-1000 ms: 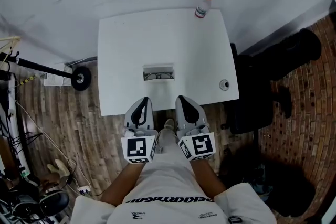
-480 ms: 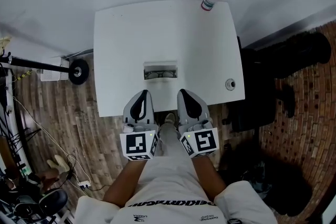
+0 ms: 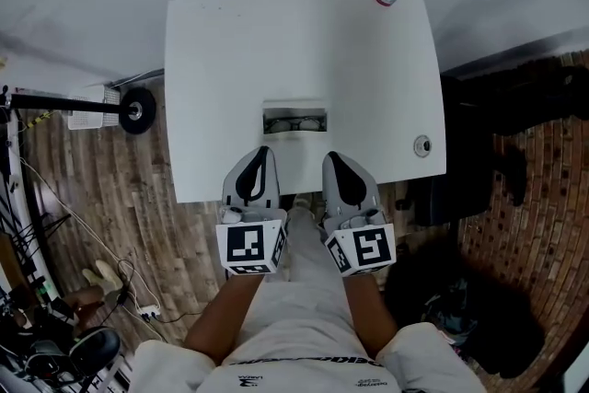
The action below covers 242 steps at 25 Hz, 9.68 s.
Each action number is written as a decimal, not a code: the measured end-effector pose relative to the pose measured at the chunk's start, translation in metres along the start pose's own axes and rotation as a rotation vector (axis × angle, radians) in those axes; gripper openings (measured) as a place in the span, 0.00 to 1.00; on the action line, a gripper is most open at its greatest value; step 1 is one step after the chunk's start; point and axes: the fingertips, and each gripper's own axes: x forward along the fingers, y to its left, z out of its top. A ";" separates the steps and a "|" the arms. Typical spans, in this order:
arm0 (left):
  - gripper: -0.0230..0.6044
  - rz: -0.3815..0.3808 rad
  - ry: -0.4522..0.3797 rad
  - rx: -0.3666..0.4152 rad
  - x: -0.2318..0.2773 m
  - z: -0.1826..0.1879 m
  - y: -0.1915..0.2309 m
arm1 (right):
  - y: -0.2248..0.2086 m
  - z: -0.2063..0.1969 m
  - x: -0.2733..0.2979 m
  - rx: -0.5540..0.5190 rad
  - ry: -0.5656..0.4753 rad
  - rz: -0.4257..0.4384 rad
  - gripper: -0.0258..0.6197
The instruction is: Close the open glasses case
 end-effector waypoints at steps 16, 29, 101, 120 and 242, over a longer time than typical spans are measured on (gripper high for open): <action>0.07 -0.008 0.128 -0.022 0.053 -0.058 0.033 | -0.016 -0.048 0.035 0.020 0.052 -0.004 0.04; 0.15 -0.011 0.194 -0.060 0.085 -0.089 0.055 | -0.017 -0.069 0.050 0.028 0.084 0.006 0.04; 0.12 -0.127 0.344 -0.041 0.124 -0.127 0.071 | -0.018 -0.106 0.078 0.051 0.181 0.015 0.04; 0.11 -0.126 0.347 -0.076 0.105 -0.136 0.064 | -0.011 -0.107 0.064 0.016 0.201 0.012 0.04; 0.03 -0.215 -0.148 0.093 -0.087 0.114 -0.034 | 0.062 0.114 -0.049 -0.118 -0.129 0.011 0.04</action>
